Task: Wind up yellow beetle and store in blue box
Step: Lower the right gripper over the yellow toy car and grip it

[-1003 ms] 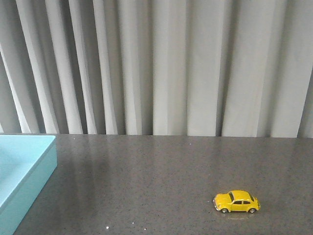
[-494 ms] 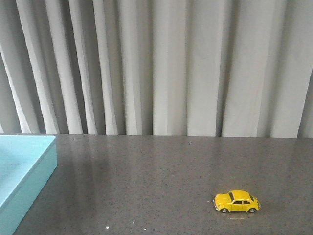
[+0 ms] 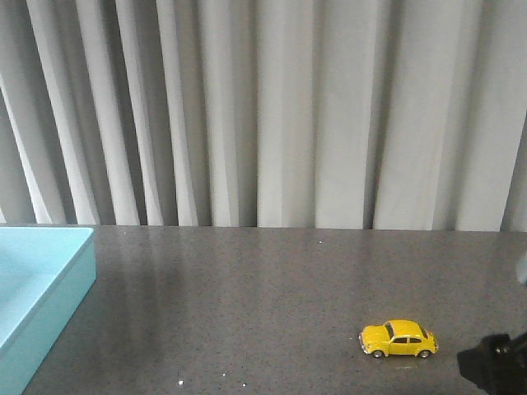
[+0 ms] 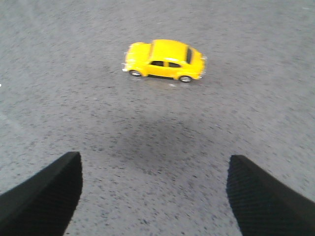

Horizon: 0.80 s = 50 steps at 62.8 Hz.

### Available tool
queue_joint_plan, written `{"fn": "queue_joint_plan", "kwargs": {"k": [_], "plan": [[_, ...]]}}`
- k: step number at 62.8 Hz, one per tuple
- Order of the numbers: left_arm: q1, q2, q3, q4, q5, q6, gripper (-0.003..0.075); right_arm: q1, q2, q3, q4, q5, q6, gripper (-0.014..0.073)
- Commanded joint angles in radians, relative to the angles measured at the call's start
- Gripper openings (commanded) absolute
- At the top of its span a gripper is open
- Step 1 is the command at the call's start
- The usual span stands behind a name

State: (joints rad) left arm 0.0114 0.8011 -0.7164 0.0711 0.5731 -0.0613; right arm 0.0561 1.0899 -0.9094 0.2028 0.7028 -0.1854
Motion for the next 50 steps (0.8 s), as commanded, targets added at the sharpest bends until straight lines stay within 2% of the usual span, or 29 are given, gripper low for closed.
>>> {"fn": "queue_joint_plan", "kwargs": {"k": [1, 12, 33, 50], "plan": [[-0.004, -0.001, -0.033, -0.007, -0.067, -0.003, 0.0594, 0.040, 0.079, -0.117, -0.030, 0.014, 0.052, 0.0549], [-0.004, -0.001, -0.033, -0.007, -0.067, -0.003, 0.0594, 0.039, 0.279, -0.329, -0.072, 0.172, 0.147, 0.0549], [-0.004, -0.001, -0.033, -0.007, -0.064, -0.003, 0.0594, 0.039, 0.603, -0.659, -0.125, 0.328, 0.216, 0.0549], [-0.004, -0.001, -0.033, -0.007, -0.063, -0.003, 0.0594, 0.039, 0.797, -0.899, -0.144, 0.464, 0.206, 0.0552]]}}
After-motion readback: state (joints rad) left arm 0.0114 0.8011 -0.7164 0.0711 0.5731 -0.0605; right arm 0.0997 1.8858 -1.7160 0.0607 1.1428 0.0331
